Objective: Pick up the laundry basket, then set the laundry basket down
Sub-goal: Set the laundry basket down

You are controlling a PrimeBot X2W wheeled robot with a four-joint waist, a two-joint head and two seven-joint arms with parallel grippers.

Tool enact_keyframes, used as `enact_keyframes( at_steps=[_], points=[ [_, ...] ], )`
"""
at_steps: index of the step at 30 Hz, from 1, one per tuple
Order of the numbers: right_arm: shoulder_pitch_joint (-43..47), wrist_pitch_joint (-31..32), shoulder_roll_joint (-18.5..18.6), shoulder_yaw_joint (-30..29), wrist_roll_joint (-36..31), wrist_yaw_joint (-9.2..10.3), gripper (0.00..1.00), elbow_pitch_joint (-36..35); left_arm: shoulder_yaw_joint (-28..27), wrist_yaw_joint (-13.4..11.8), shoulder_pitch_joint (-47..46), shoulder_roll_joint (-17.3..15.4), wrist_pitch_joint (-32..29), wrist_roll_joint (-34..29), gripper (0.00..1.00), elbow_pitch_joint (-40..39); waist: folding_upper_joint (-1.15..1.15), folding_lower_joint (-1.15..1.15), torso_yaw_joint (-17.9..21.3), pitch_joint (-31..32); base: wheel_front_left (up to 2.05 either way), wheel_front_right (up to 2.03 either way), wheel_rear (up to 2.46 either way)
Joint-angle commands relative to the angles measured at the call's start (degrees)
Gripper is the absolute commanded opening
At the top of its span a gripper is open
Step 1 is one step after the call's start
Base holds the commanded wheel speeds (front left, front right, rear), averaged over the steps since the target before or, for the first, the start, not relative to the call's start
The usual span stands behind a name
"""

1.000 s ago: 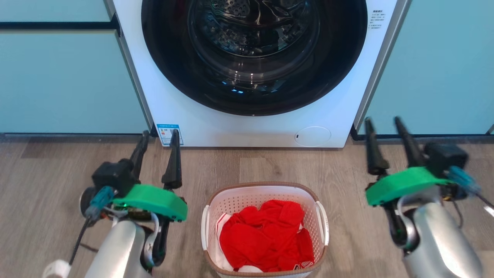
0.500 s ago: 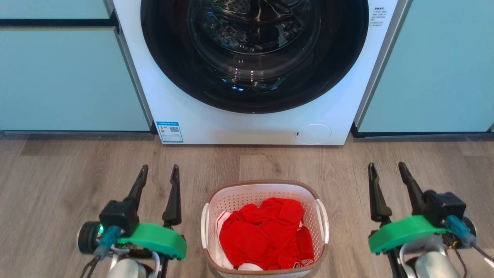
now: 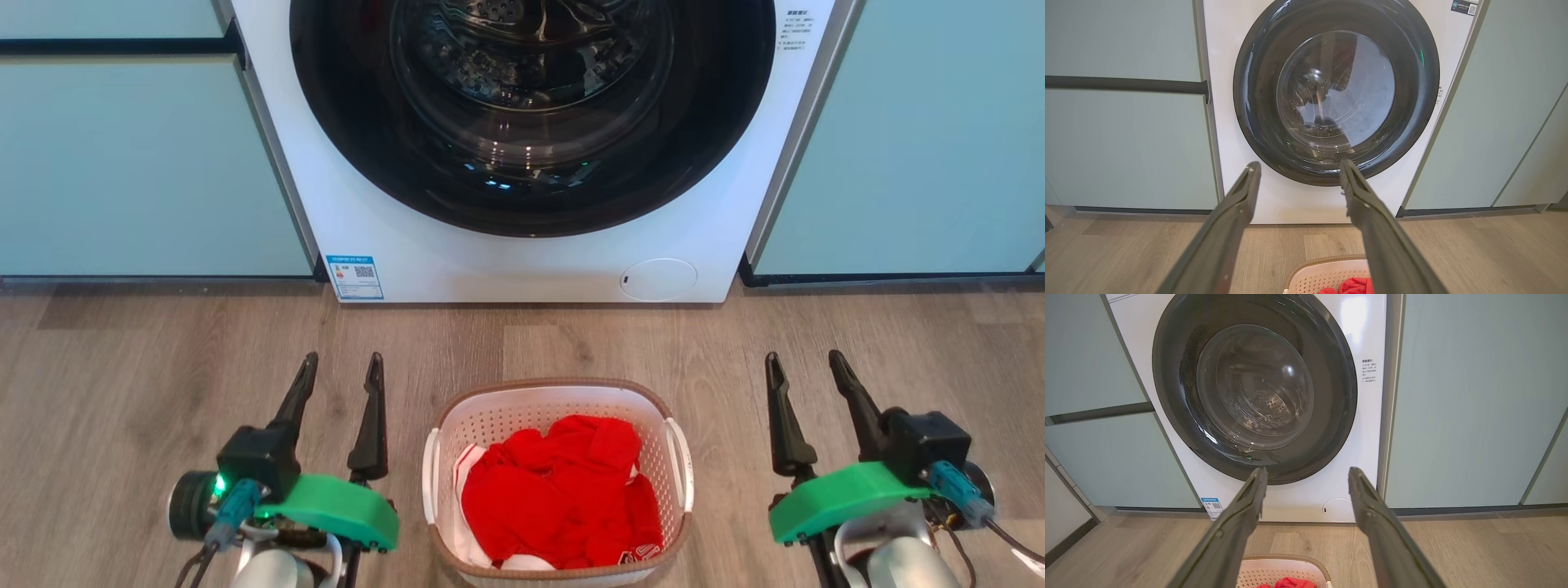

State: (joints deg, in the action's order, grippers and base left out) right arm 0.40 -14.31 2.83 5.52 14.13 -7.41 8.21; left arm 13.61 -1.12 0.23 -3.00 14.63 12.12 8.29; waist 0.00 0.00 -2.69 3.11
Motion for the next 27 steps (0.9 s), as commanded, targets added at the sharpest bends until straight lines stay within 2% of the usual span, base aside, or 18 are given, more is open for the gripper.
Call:
enact_keyframes(
  at_steps=[1,27],
  points=[
    [-2.50,-0.69,0.06,1.21,0.31,-0.08,1.00,-1.96,-2.20,-0.12,-1.99,0.12,0.37,0.04,1.00,-1.74,0.00,0.00,-0.01,-0.01,0.00,0.00,0.00],
    [-2.54,-0.69,0.05,1.39,0.48,-0.08,1.00,-1.61,-2.28,0.09,-1.79,0.13,0.37,1.47,1.00,-1.71,0.00,0.00,-0.15,-0.06,0.00,0.00,0.00]
  ],
)
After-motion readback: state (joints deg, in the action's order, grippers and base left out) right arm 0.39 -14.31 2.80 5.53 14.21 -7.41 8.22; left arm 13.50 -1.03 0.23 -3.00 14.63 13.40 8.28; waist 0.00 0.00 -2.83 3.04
